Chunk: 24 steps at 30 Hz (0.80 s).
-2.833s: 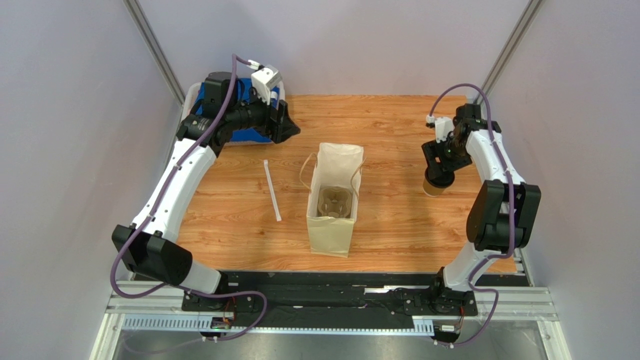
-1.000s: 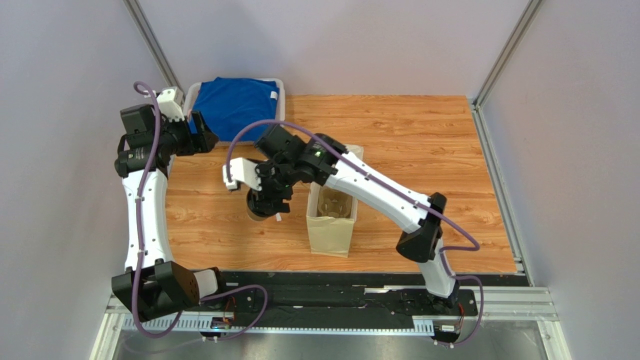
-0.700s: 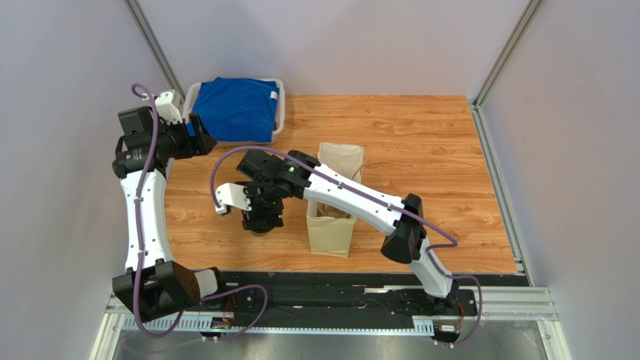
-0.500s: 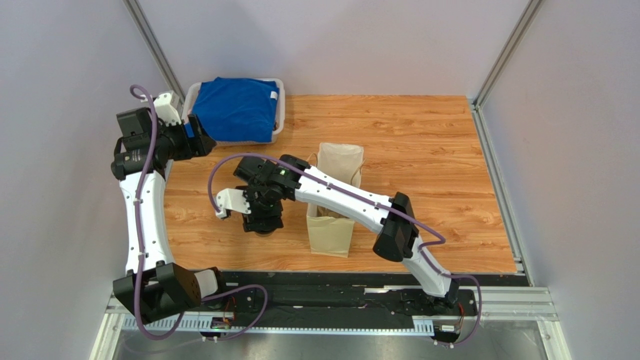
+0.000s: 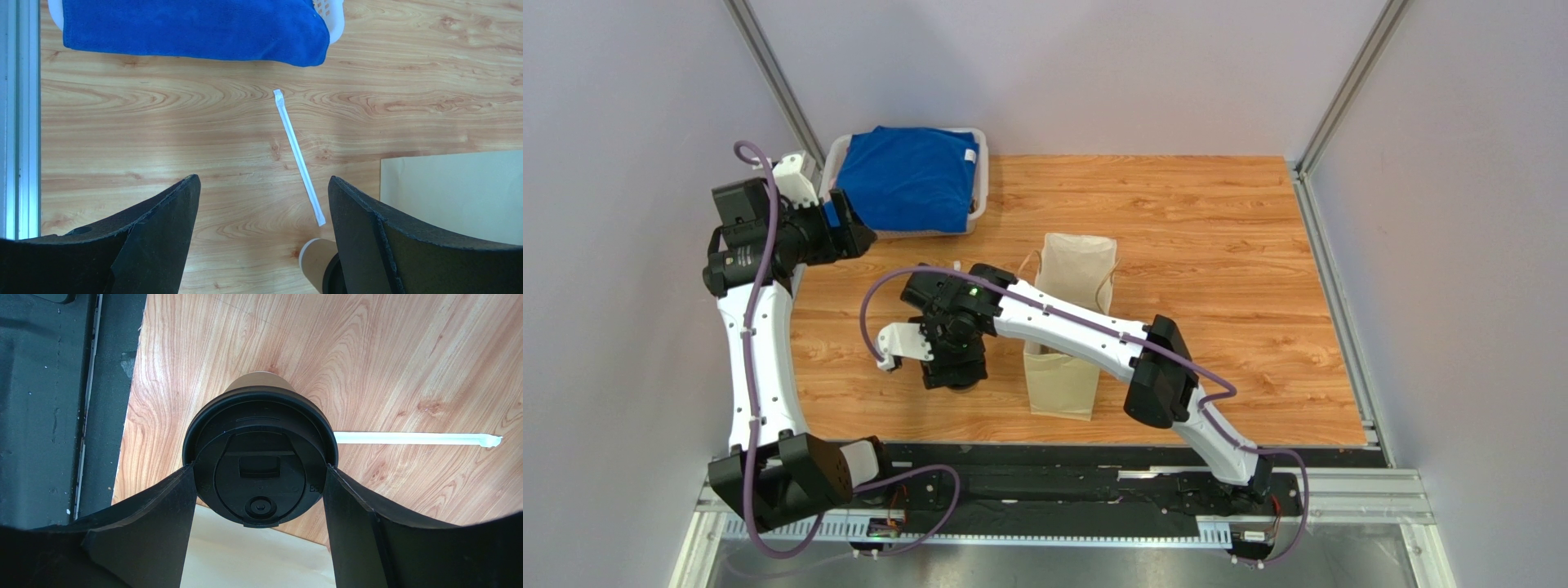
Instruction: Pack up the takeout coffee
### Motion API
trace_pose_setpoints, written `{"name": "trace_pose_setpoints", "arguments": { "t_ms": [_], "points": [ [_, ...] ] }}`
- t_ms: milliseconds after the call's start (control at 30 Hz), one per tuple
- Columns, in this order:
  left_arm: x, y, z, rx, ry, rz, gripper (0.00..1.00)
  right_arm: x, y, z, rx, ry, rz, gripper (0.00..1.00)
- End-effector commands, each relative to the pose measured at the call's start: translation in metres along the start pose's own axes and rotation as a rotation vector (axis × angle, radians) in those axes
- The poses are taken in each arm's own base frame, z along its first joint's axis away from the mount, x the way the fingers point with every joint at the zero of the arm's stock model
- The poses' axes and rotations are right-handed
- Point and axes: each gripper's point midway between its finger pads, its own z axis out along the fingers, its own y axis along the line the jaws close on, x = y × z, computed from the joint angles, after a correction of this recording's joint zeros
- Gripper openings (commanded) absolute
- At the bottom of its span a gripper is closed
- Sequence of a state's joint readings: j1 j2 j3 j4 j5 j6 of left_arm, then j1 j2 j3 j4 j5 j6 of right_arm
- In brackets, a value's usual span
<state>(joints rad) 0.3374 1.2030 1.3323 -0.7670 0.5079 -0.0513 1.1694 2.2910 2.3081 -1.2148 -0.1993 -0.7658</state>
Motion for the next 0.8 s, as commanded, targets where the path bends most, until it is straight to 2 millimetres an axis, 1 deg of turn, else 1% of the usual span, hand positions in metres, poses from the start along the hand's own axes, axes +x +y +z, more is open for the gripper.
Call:
{"name": "trace_pose_setpoints", "arguments": {
  "t_ms": [0,33,100,267,333,367,767],
  "points": [
    [-0.001,-0.005,-0.011,0.007,-0.022,0.002,0.85,-0.001,-0.002,0.006,0.005,0.002,-0.028,0.42],
    [0.000,-0.005,-0.011,0.007,-0.022,0.006,0.85,-0.001,0.000,0.007,-0.003,0.002,-0.029,0.43],
    [0.002,-0.005,-0.011,0.007,-0.019,0.008,0.85,0.000,0.001,0.009,-0.009,0.004,-0.029,0.50],
    [0.004,-0.005,-0.012,0.008,-0.016,0.011,0.85,-0.004,-0.001,0.006,-0.003,-0.011,-0.031,0.64],
    [0.004,-0.004,-0.012,0.008,-0.014,0.012,0.85,-0.006,-0.002,0.004,0.002,-0.019,-0.031,0.68],
    [0.004,-0.004,-0.012,0.008,-0.015,0.012,0.85,-0.006,-0.003,0.004,0.004,-0.019,-0.028,0.71],
    [0.003,-0.002,-0.008,0.012,-0.009,0.014,0.85,-0.012,-0.004,0.001,0.008,-0.037,-0.044,0.87]
  ]
}}
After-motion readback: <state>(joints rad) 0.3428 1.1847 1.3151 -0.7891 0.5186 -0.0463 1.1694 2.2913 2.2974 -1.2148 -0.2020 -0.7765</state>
